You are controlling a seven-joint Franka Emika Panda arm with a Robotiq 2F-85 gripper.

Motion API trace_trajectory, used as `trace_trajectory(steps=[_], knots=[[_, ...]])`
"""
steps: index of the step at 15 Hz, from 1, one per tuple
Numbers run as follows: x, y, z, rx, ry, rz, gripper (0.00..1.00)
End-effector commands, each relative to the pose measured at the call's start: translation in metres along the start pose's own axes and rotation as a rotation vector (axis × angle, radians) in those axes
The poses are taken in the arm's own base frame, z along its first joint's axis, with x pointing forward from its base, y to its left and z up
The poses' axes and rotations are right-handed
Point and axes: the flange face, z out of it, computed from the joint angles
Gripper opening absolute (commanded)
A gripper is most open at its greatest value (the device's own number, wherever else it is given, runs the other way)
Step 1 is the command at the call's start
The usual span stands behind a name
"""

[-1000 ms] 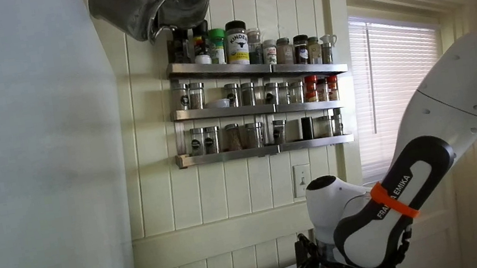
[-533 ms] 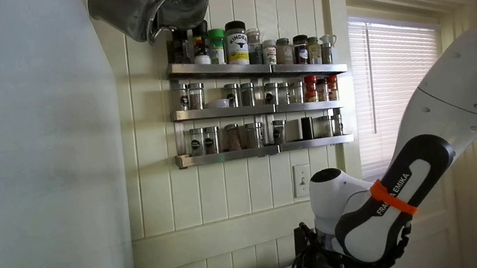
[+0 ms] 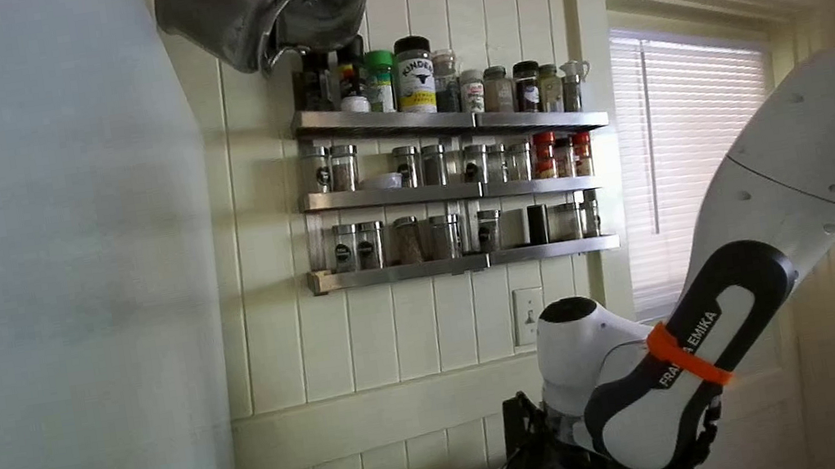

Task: Put the purple bowl on the pan then move the silver bowl to the right.

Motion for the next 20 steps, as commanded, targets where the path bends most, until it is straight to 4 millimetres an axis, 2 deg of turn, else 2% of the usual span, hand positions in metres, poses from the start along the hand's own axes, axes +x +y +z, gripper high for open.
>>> trace_trajectory(steps=[1, 5, 14, 18, 20], knots=[[0.003, -0.001, 0.0, -0.002, -0.01, 0.067, 0.02], [0.016, 0.004, 0.005, -0.033, 0.001, 0.132, 0.02], [0.018, 0.018, 0.014, -0.042, 0.012, 0.24, 0.02], [0.018, 0.046, 0.019, -0.068, -0.001, 0.282, 0.02], [0.017, 0.054, 0.02, -0.054, -0.009, 0.312, 0.02]])
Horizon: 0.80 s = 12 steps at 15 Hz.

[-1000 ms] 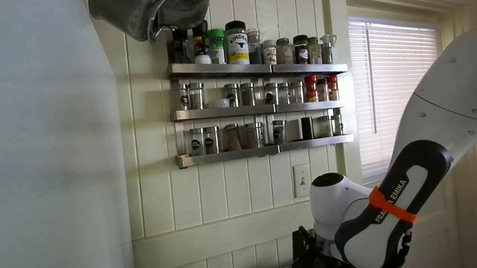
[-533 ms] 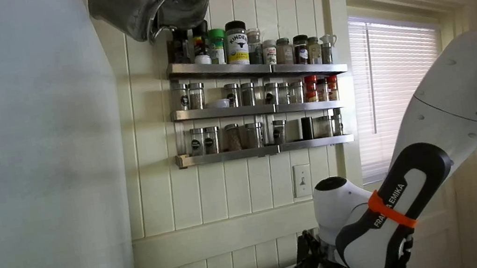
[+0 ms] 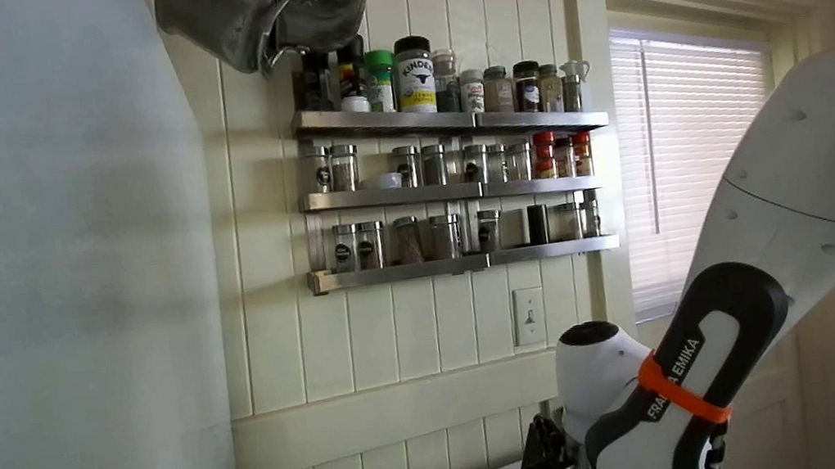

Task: Put the purple bowl on the pan then move the silver bowl to the right.

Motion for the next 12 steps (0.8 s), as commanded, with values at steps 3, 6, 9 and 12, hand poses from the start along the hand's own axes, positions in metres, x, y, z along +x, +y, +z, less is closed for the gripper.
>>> trace_trajectory(steps=[3, 6, 9, 12], knots=[[0.007, 0.013, -0.001, 0.052, -0.044, 0.142, 0.02], [0.011, 0.009, -0.011, 0.102, -0.031, 0.165, 0.02], [0.014, 0.004, -0.033, 0.163, -0.015, 0.196, 0.02], [0.019, 0.008, -0.05, 0.162, 0.005, 0.207, 0.02]])
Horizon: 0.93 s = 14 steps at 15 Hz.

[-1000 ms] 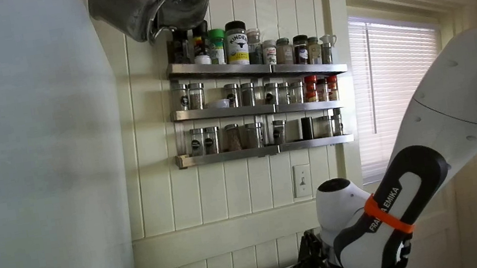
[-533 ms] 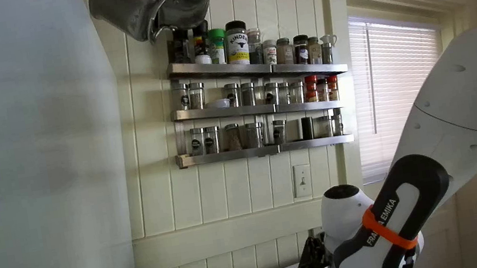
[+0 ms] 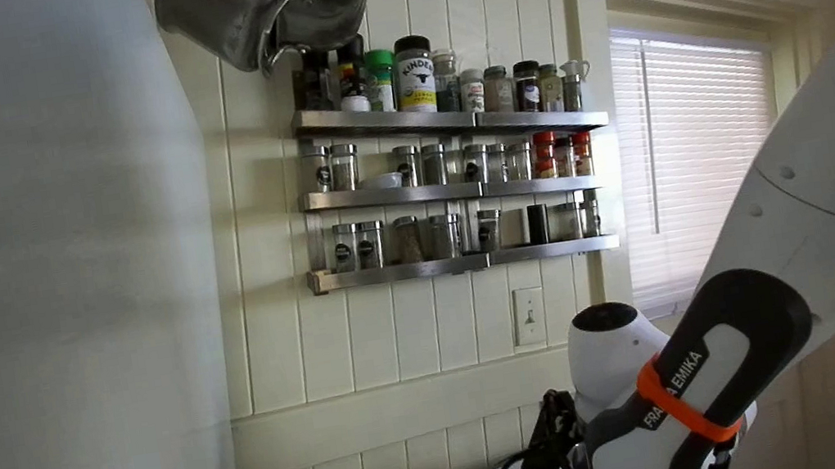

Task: Put the purple bowl on the pan then move the silver bowl to the right.

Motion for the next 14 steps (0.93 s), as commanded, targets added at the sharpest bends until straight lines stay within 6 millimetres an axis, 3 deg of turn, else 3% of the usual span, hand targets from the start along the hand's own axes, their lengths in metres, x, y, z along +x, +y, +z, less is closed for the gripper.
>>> trace_trajectory(steps=[1, 6, 7, 14], knots=[[0.002, 0.008, -0.021, 0.014, 0.029, 0.045, 0.02], [0.013, 0.025, -0.033, -0.06, 0.053, 0.023, 0.02], [0.01, 0.021, -0.024, -0.049, 0.057, -0.005, 0.08], [0.013, 0.026, -0.027, -0.057, 0.057, -0.006, 0.08]])
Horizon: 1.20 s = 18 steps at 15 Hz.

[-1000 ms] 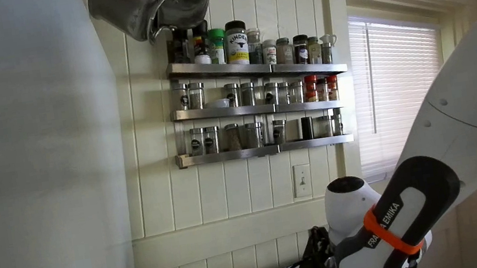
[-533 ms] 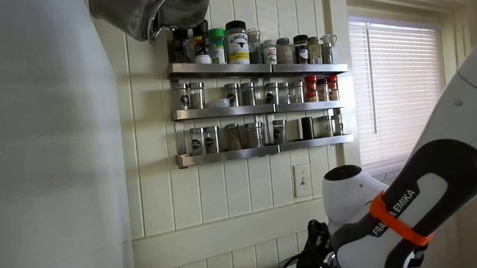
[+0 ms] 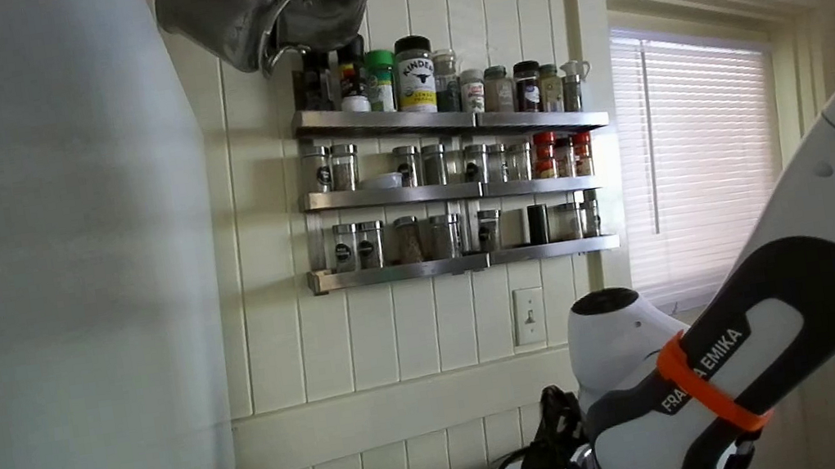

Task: Put the purple bowl on the pan then move the silver bowl to the right.

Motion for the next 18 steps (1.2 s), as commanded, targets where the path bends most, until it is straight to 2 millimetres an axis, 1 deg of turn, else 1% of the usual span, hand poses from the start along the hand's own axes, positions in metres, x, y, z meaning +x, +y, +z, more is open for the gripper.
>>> trace_trajectory(steps=[1, 3, 4, 9, 13, 18], knots=[[-0.001, 0.0, 0.001, 0.0, 0.0, 0.0, 0.08], [-0.001, 0.0, 0.001, 0.0, 0.0, 0.0, 0.08], [-0.001, 0.0, 0.001, 0.0, 0.0, 0.0, 0.02], [0.001, 0.002, 0.007, -0.022, 0.003, 0.004, 0.02], [0.006, -0.001, 0.009, -0.042, 0.001, 0.012, 0.02], [0.014, -0.012, 0.014, -0.068, 0.002, 0.043, 0.02]])
